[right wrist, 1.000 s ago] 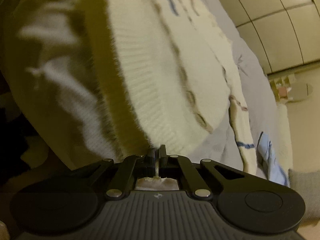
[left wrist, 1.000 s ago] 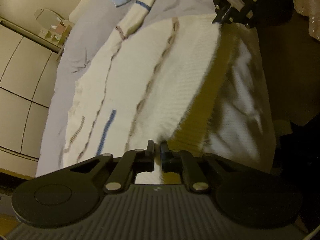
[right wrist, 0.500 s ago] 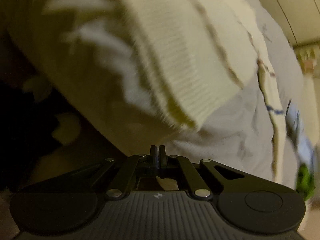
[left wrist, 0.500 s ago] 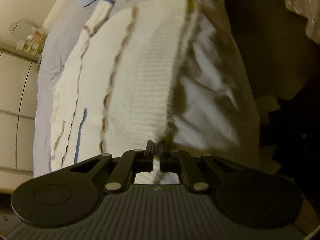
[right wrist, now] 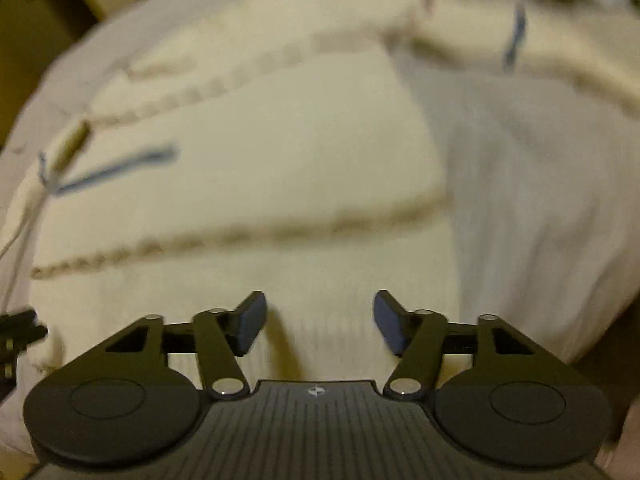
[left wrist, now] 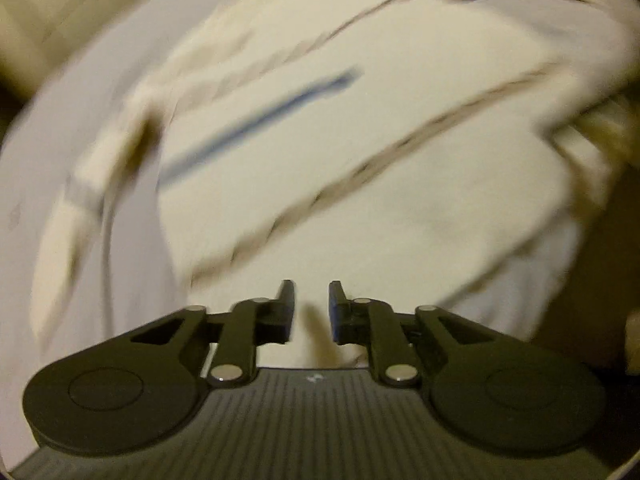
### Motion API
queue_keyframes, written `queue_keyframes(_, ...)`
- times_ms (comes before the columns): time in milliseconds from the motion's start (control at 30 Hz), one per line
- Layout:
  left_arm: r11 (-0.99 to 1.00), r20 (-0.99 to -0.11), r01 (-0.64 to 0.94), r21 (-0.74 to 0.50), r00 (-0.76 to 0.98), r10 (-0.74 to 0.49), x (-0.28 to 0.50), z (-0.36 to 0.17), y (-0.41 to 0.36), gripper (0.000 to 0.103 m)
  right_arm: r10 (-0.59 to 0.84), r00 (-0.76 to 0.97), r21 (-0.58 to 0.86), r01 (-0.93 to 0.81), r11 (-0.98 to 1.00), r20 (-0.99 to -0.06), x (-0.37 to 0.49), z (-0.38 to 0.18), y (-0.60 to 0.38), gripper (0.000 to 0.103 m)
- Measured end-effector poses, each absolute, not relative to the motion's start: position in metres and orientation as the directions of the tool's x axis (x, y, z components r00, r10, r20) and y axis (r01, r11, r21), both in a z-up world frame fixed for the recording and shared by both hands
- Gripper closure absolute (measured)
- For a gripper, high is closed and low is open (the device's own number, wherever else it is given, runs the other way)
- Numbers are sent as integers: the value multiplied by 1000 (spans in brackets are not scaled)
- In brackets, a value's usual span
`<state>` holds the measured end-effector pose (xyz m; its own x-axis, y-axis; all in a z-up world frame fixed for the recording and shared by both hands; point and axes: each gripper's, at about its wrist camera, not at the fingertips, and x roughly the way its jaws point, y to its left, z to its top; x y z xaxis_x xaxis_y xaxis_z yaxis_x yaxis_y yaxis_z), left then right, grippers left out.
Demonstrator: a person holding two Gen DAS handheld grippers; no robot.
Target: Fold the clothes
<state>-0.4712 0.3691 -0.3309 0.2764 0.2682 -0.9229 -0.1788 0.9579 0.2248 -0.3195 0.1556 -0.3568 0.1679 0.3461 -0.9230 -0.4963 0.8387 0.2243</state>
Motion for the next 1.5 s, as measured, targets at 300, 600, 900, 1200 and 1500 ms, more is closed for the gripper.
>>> queue_keyframes(300, 906, -988, -414, 89, 80, 133, -488, -307, 389, 84, 190, 1, 169, -447, 878, -982, -356, -345, 143, 38)
queue_keyframes(600, 862, -944, -493, 118, 215, 252, -464, -184, 414, 58, 335, 241, 219, -405, 888, -911, -321, -216, 173, 14)
queue_keyframes(900, 877, -891, -452, 160, 317, 326, -465, -136, 402, 43, 357, 284, 221, -416, 882, -890, -349, -164, 189, 13)
queue_keyframes(1200, 889, -885, -432, 154, 340, 319, -476, -125, 397, 43, 312, 291, 200, -358, 912, -904, -370, -162, 178, 13)
queue_keyframes(1500, 895, -883, -421, 147, 352, 310, -476, -120, 391, 41, 289, 299, 184, -334, 924, -909, -375, -157, 168, 13)
